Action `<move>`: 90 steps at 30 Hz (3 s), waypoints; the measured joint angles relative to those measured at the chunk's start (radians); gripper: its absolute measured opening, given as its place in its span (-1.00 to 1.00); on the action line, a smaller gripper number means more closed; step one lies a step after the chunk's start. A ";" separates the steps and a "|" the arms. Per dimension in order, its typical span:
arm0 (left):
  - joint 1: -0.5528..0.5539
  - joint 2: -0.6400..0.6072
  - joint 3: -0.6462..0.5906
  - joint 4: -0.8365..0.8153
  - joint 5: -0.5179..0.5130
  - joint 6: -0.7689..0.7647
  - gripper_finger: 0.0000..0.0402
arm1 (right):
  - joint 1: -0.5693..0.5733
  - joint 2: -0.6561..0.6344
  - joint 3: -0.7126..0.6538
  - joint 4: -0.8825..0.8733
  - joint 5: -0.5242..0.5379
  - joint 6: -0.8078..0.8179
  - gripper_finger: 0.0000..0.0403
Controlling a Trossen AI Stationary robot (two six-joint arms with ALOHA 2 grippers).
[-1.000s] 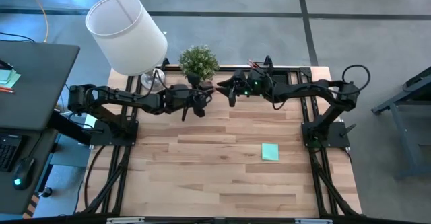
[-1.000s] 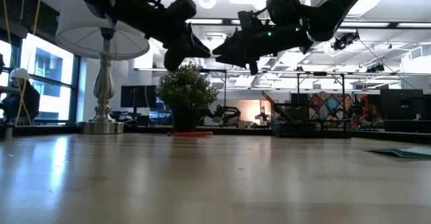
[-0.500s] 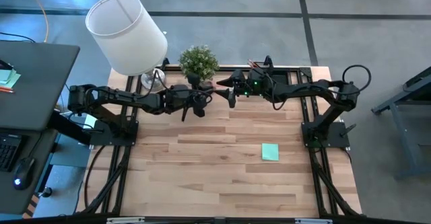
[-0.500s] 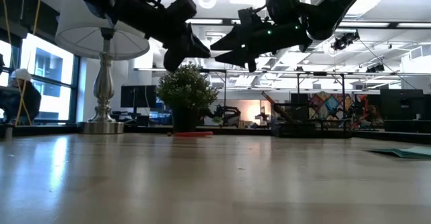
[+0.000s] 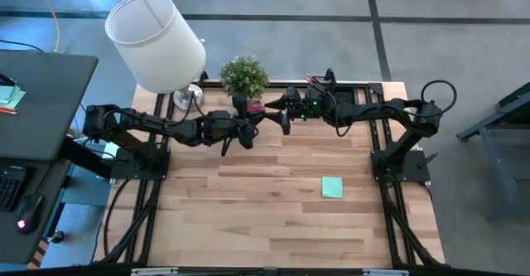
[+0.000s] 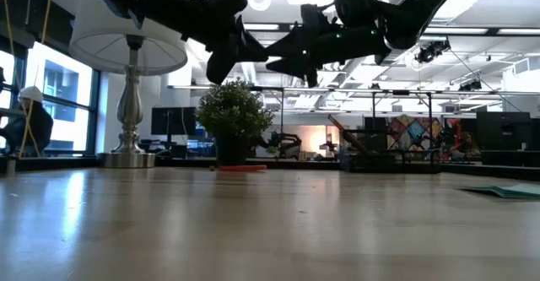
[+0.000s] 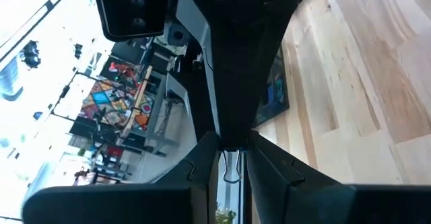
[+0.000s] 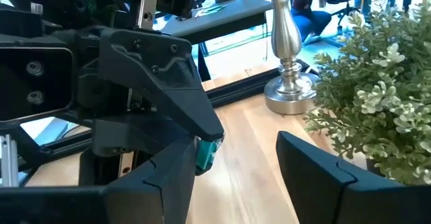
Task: Pick and place office supplies into organizer
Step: Put the light blue binder clip in the black desk organizer
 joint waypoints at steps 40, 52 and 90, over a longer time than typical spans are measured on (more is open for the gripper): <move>-0.001 -0.001 0.000 0.016 -0.002 -0.023 -0.73 | 0.014 0.000 -0.001 0.019 -0.001 -0.093 -0.97; -0.003 0.000 0.001 0.011 0.041 -0.050 -0.26 | -0.014 0.002 0.000 -0.083 0.152 -0.157 -0.98; 0.000 0.000 0.000 0.028 -0.021 -0.208 -0.04 | -0.379 -0.131 -0.076 -0.875 0.488 -0.157 -0.79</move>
